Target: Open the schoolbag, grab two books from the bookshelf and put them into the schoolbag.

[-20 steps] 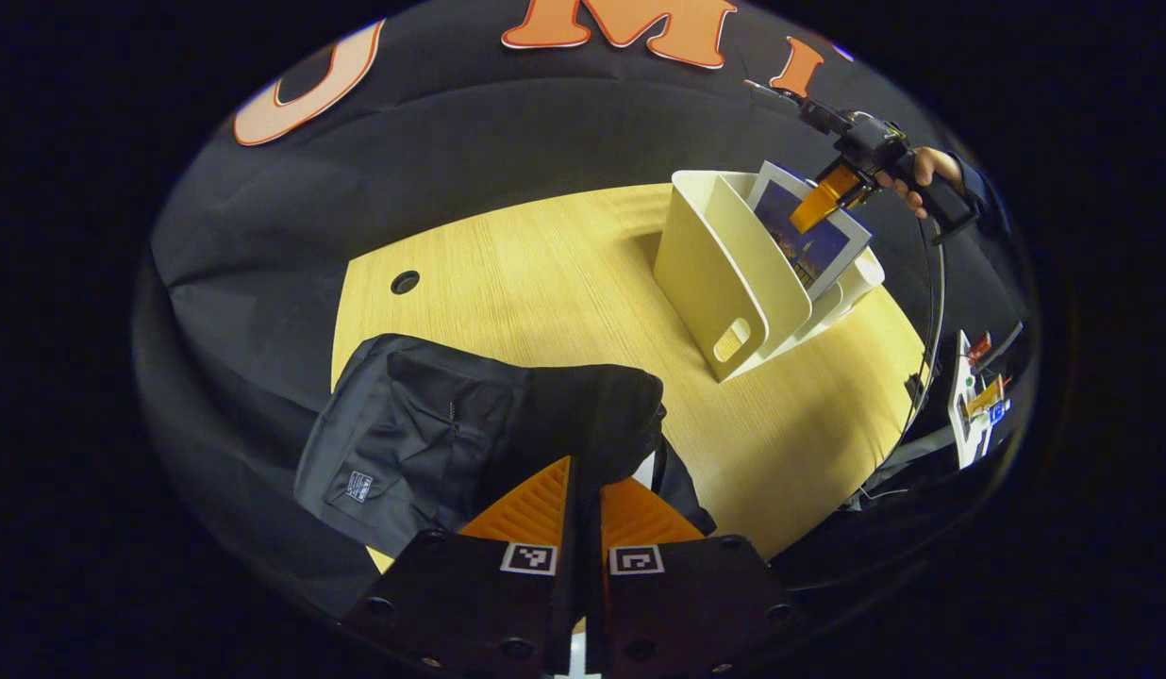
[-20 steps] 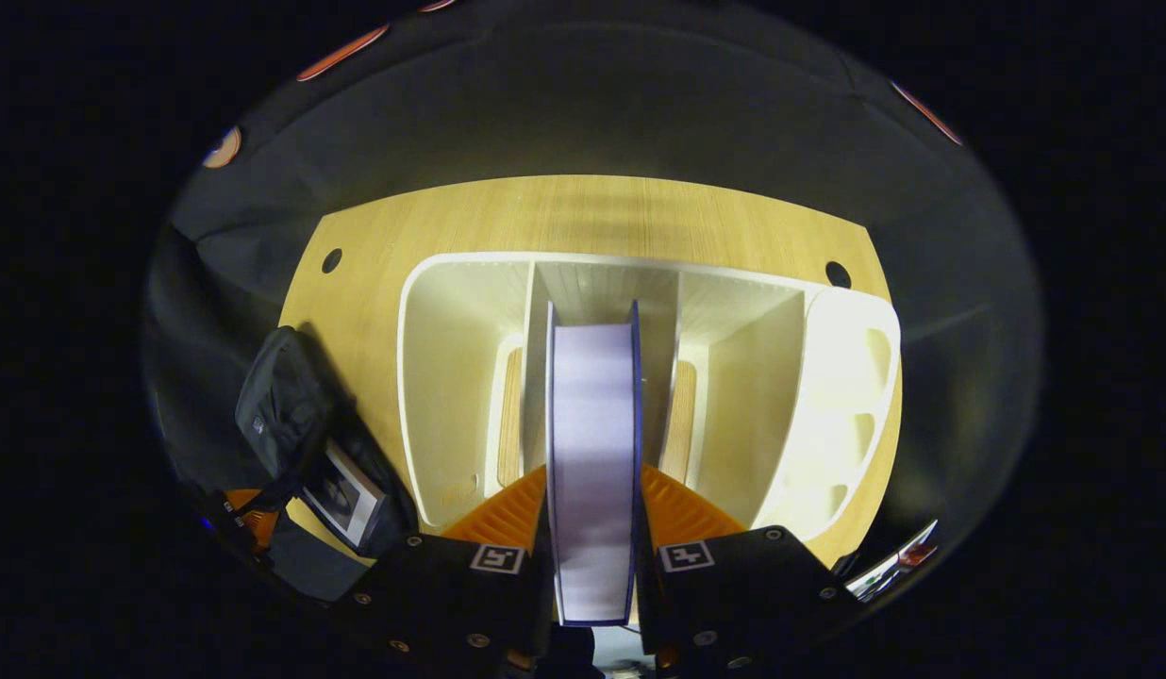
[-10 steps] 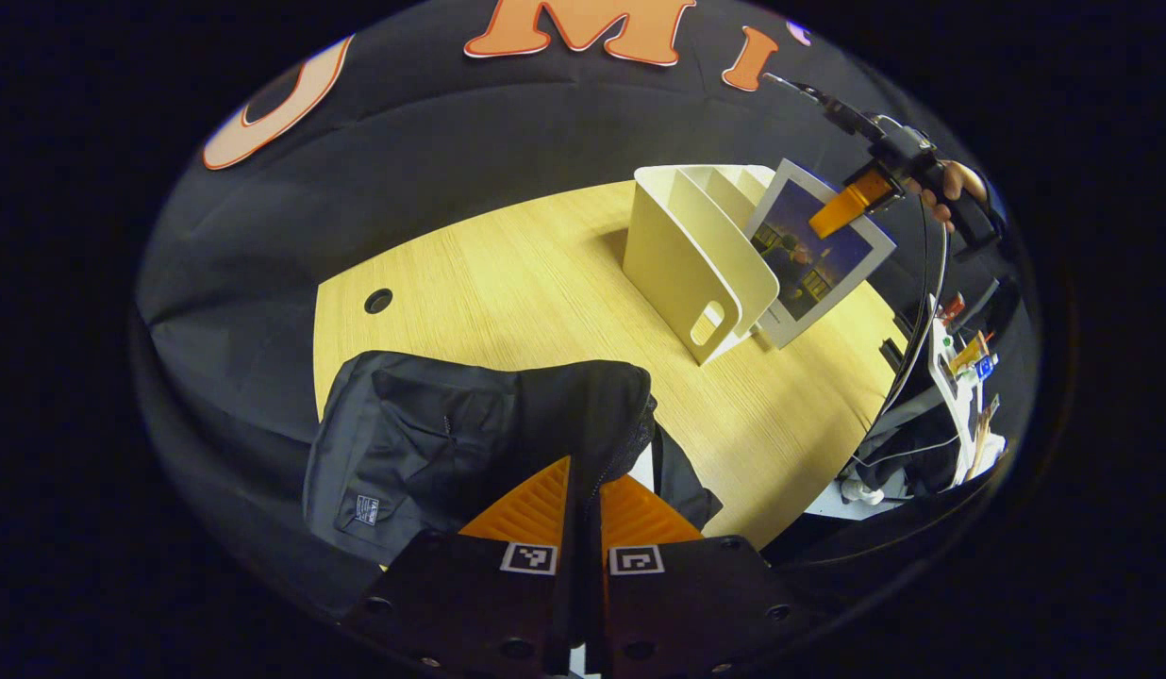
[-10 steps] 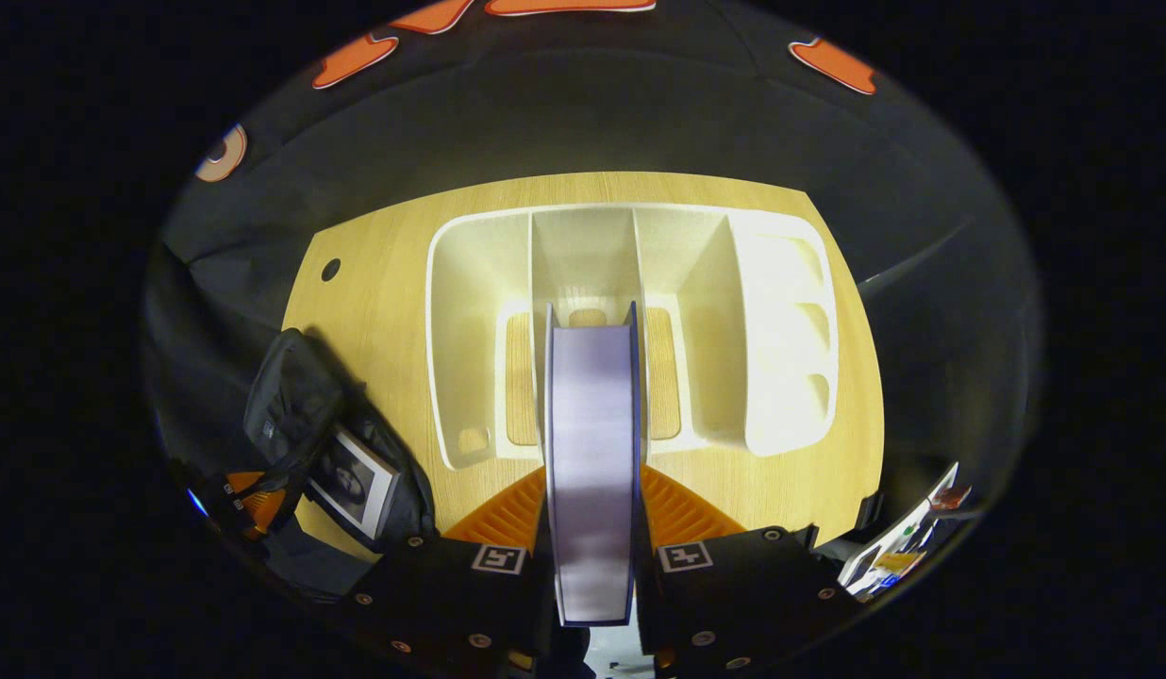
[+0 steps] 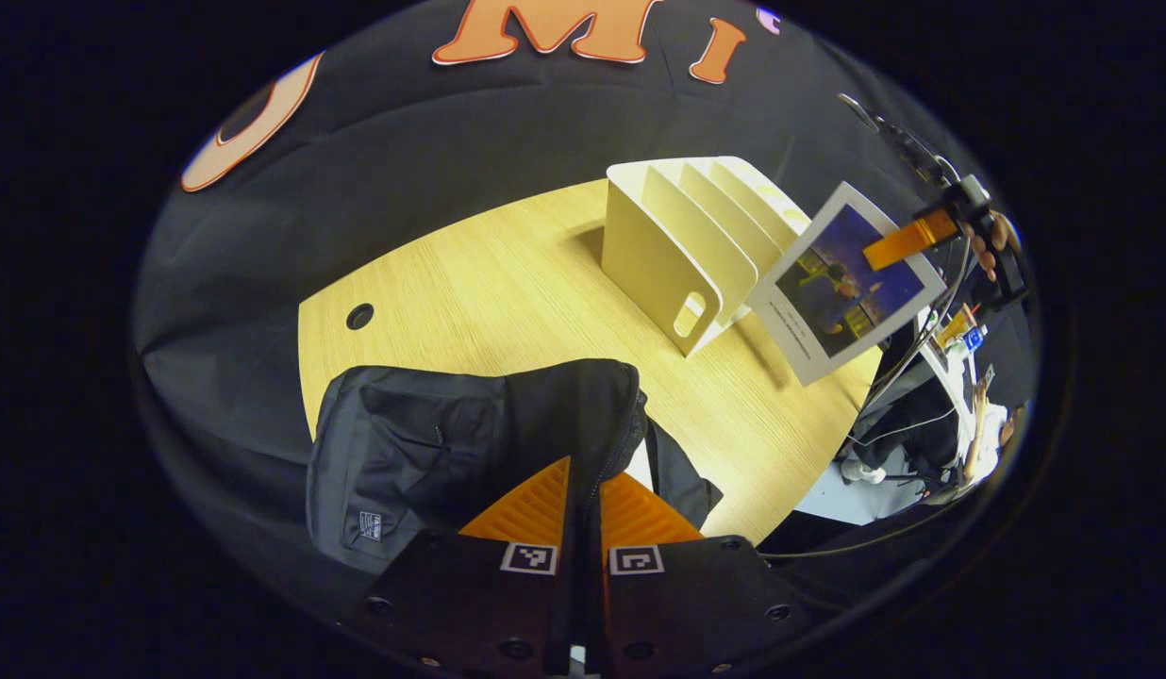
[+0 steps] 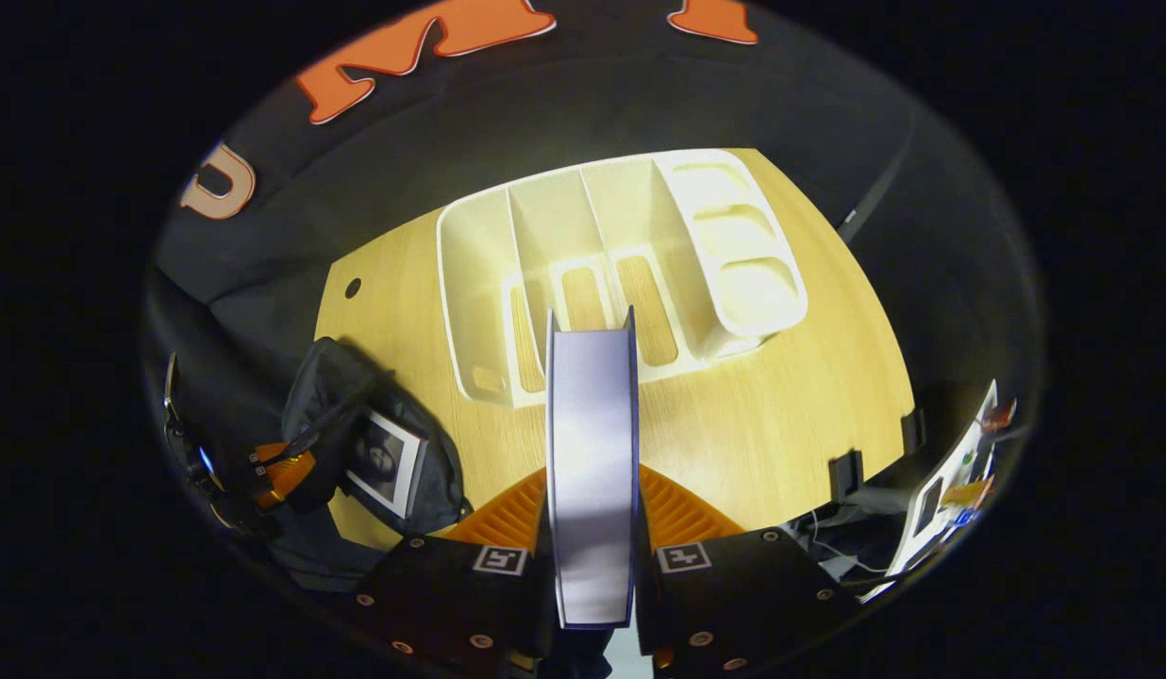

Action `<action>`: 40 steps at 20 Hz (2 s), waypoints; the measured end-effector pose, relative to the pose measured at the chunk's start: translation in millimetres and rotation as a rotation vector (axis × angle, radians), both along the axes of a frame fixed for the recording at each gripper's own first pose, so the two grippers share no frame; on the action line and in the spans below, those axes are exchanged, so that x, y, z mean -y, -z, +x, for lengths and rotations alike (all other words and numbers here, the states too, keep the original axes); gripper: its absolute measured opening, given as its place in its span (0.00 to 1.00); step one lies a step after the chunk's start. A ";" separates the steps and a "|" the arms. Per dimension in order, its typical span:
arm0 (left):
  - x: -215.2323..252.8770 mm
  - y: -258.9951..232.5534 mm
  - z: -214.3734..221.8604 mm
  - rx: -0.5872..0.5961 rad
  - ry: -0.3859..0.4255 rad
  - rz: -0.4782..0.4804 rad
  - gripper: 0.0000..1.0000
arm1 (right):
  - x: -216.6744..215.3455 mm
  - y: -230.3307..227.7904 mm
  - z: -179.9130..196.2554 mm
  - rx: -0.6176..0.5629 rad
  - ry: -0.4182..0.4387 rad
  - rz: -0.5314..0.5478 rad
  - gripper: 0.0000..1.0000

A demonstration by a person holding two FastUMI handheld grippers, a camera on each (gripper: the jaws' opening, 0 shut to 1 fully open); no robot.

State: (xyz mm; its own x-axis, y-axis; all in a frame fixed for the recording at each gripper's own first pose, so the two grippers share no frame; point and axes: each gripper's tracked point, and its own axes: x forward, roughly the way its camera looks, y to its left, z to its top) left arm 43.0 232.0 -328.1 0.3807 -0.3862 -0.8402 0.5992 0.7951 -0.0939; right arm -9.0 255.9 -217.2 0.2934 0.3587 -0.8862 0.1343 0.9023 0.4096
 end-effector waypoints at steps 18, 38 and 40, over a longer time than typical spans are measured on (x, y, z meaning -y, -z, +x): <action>-2.3 -15.1 -2.8 0.053 0.041 0.025 0.06 | -114.3 -19.5 -50.0 0.100 0.142 0.493 0.34; 3.3 -16.7 -2.0 0.065 -0.020 -0.045 0.06 | -281.7 -24.9 -21.5 0.098 0.132 0.792 0.33; 7.9 -17.8 -4.9 0.070 -0.011 -0.052 0.06 | -293.7 -23.8 -17.3 0.081 0.158 0.825 0.33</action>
State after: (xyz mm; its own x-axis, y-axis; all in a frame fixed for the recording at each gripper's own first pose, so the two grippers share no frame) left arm 38.1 224.1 -310.3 0.4424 -0.4237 -0.7904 0.5971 0.7968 -0.0929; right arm -26.3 549.6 -193.3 0.4455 0.8315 -0.3318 0.1753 0.2824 0.9432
